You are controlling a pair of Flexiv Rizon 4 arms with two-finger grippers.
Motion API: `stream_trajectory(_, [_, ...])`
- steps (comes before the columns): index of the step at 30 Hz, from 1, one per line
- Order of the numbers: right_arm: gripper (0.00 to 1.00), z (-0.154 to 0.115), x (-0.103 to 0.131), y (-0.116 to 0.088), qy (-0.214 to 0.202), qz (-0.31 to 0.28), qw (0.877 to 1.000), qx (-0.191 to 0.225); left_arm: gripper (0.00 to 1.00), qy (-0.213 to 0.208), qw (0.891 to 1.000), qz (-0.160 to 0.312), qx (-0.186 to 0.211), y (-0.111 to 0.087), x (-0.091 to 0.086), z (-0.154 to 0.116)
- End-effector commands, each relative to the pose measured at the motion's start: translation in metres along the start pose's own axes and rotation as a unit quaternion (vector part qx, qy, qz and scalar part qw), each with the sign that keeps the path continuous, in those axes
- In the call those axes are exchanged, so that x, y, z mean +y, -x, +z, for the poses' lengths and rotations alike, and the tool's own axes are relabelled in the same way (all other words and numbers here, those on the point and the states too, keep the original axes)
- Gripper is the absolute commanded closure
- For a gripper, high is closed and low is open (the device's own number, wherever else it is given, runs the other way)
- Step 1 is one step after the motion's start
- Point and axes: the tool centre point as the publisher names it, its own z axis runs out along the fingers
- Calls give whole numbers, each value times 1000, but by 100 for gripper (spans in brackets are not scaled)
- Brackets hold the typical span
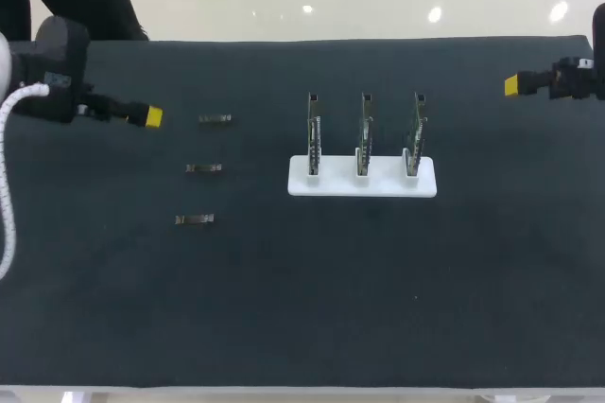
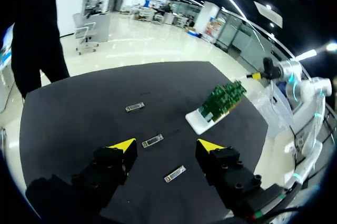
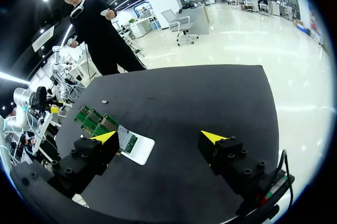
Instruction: Pick up the optical module with the left hand, and insert it into the network port with the right hand.
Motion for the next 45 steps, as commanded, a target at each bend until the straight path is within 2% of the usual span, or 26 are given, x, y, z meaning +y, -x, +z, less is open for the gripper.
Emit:
stream_trajectory(1, [0,0,2,0,-4,1,1000,0,0,-82,988,110,65,-7,10,-7])
stream_trajectory(5, [0,0,2,0,-4,1,1000,0,0,-86,975,173,107,-13,13,-1])
stream_trajectory(7, [0,0,2,0,-4,1,1000,0,0,-59,966,208,143,-16,14,5])
stream_trajectory(8, [0,0,2,0,-4,1,1000,0,0,-42,967,211,139,-18,13,9])
stream_trajectory(11, [0,0,2,0,-4,1,1000,0,0,-42,955,244,162,-23,15,12])
stream_trajectory(15, [0,0,2,0,-4,1,1000,0,0,-25,931,306,196,-29,18,17])
stream_trajectory(18, [0,0,2,0,-4,1,1000,0,0,-15,903,358,236,-34,17,23])
stream_trajectory(19, [0,0,2,0,-4,1,1000,0,0,-9,900,363,240,-35,16,25])
stream_trajectory(20, [0,0,2,0,-4,1,1000,0,0,-4,907,350,234,-36,15,26])
stream_trajectory(29, [0,0,2,0,-4,1,1000,0,0,-4,907,350,234,-36,15,26])
stream_trajectory(30, [0,-4,1,0,-6,-27,1000,-4,0,-4,907,350,234,-36,15,26])
stream_trajectory(31, [0,-8,1,-2,8,-44,999,-8,0,-4,907,350,234,-36,15,26])
stream_trajectory(32, [0,-10,-2,-2,40,-47,998,2,0,-4,907,350,234,-36,15,26])
stream_trajectory(34, [0,-16,-3,0,58,-77,995,0,0,-4,907,350,234,-36,15,26])
stream_trajectory(36, [0,-20,1,5,74,-132,989,5,0,-4,907,350,234,-36,15,26])
stream_trajectory(39, [0,-20,6,12,116,-209,971,26,0,-4,907,350,234,-36,15,26])
stream_trajectory(42, [0,-18,10,14,158,-249,955,36,0,-4,907,350,234,-36,15,26])
stream_trajectory(45, [0,-17,17,19,172,-296,939,42,0,-4,907,350,234,-36,15,26])
